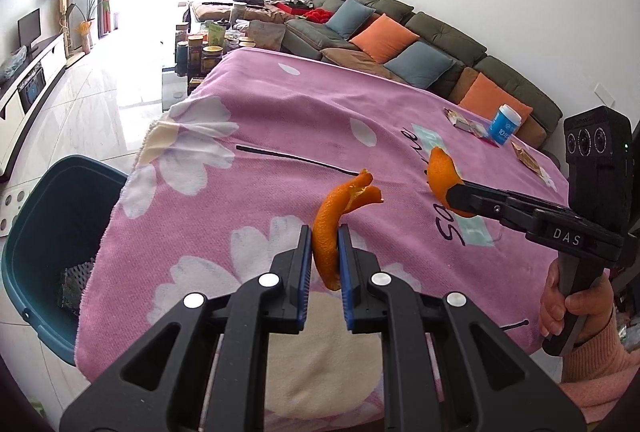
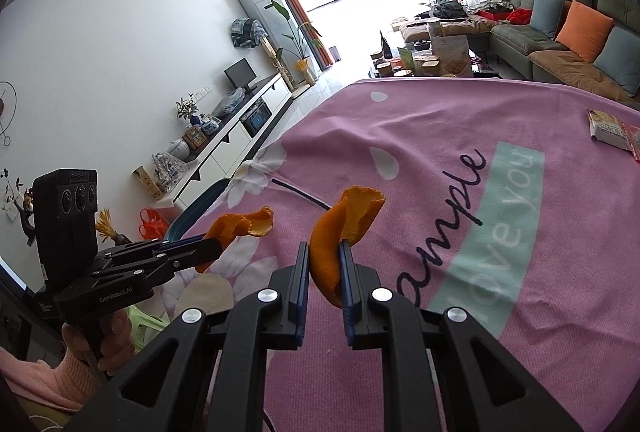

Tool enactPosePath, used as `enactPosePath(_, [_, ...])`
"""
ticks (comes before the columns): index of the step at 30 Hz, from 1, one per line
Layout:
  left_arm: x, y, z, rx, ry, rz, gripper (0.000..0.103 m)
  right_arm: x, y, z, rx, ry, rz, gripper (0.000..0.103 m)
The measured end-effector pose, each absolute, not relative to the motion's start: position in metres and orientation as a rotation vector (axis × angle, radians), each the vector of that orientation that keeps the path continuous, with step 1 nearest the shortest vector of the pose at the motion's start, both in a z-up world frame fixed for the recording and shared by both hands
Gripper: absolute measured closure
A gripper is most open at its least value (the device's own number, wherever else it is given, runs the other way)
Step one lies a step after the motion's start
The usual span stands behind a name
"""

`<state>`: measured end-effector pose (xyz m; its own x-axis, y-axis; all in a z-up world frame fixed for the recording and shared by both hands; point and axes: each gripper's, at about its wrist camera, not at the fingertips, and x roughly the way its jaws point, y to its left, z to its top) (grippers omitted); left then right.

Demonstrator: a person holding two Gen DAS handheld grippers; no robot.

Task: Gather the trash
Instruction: 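Carry both held orange peels from the table to the teal bin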

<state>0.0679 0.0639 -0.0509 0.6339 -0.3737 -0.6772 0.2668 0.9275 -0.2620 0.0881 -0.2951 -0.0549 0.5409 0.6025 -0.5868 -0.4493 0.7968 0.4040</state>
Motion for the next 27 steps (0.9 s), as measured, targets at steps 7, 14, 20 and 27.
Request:
enactPosePath(7, [0.065,0.080,-0.050,-0.163,0.797,-0.335,0.090,0.085,-0.275,-0.052,0.198,0.776,0.674,0.090])
enactPosePath(14, [0.061,0.091,-0.049,-0.179,0.790,-0.312,0.090,0.082,-0.258,-0.049,0.182,0.777,0.708,0.090])
enactPosePath(20, [0.058,0.100,-0.049,-0.189,0.786,-0.294,0.090,0.081,-0.245,-0.049,0.169,0.779,0.729,0.090])
enactPosePath(27, [0.054,0.108,-0.049,-0.197,0.781,-0.277,0.090,0.082,-0.234,-0.048,0.158,0.779,0.753,0.090])
